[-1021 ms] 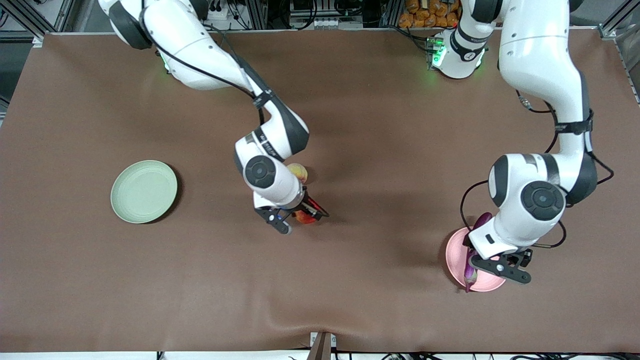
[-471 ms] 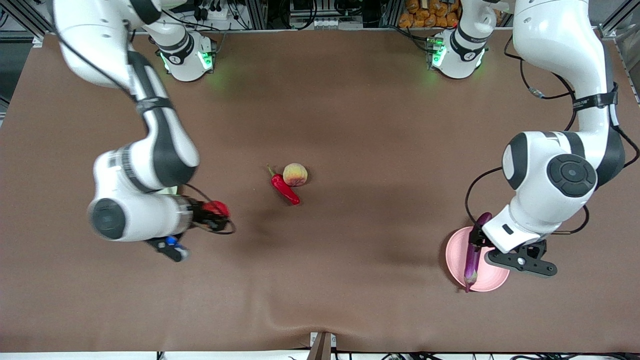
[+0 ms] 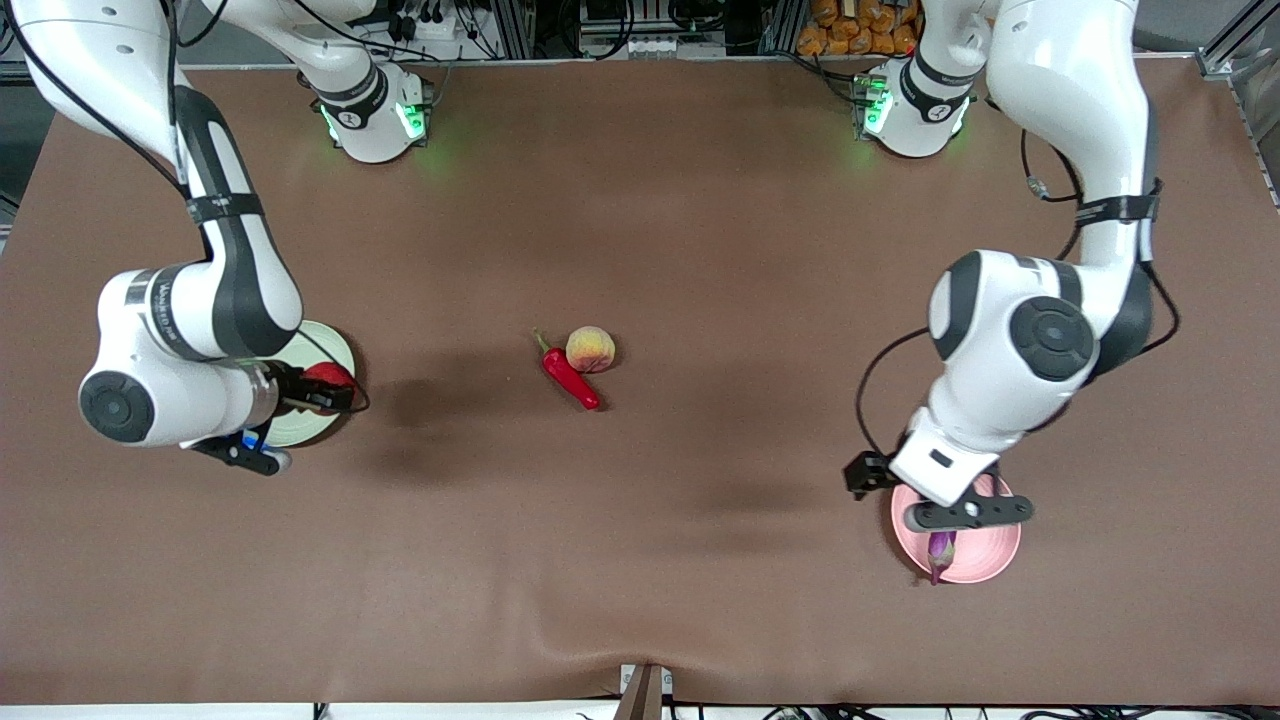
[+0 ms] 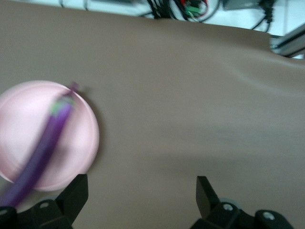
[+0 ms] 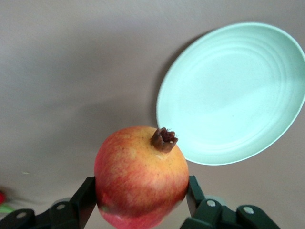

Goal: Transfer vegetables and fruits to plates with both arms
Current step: 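Release the eggplant with the left gripper while the right gripper carries the pomegranate, then grasp the chili with the left gripper while the right gripper releases the pomegranate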

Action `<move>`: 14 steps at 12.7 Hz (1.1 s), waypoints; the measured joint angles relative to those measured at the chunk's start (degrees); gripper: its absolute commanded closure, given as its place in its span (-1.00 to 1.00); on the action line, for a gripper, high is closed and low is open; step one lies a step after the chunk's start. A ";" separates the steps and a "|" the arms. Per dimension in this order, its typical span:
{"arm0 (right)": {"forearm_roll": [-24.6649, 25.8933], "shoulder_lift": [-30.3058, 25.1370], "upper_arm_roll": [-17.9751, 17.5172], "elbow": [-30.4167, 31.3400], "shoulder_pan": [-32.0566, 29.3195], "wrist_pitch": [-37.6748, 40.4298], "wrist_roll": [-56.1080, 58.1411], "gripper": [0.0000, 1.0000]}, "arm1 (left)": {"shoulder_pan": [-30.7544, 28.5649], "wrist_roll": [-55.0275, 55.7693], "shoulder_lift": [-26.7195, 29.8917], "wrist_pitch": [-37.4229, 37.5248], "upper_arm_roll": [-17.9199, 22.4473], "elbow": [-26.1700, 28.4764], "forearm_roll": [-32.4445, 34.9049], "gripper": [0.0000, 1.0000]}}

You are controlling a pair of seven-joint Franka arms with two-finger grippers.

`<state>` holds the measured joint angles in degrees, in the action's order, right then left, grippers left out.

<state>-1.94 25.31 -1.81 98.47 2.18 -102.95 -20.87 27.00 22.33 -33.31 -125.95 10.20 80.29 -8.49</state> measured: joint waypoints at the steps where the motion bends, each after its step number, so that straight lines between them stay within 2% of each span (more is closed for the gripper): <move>1: 0.84 -1.79 0.01 4.60 -1.00 -3.59 2.71 1.00 | 0.60 5.05 -0.03 0.00 -1.99 -0.01 0.00 -1.00; 4: 1.32 -5.05 0.07 14.66 -5.48 -11.74 12.72 1.00 | 3.87 16.29 -1.26 -0.37 -6.46 0.04 -0.08 -1.00; 7: 1.35 -6.44 0.08 20.24 -10.34 -16.51 20.74 1.00 | 8.84 26.55 -6.05 -7.05 -8.43 0.02 -0.22 -1.00; 8: 1.36 -6.55 0.07 21.71 -11.56 -18.21 22.39 0.90 | 10.66 29.87 -7.87 -10.29 -8.48 0.01 -0.24 -1.00; 9: 1.37 -6.55 0.08 22.80 -12.56 -19.57 23.55 0.45 | 12.25 32.79 -9.45 -13.29 -8.51 -0.01 -0.24 -1.00; 10: 1.38 -6.56 0.08 23.55 -13.36 -20.44 24.37 -0.99 | 13.69 35.36 -10.72 -15.76 -8.54 -0.05 -0.25 -1.00; 14: 1.38 -6.62 -0.19 23.88 -13.89 -20.26 24.86 -1.00 | 20.43 44.80 -14.39 -21.97 -8.56 -0.17 -0.25 -1.00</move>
<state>-0.55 18.69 -2.00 122.35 -11.71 -123.20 3.98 47.43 67.13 -47.70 -147.92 1.64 80.12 -8.74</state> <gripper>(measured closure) 0.000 0.000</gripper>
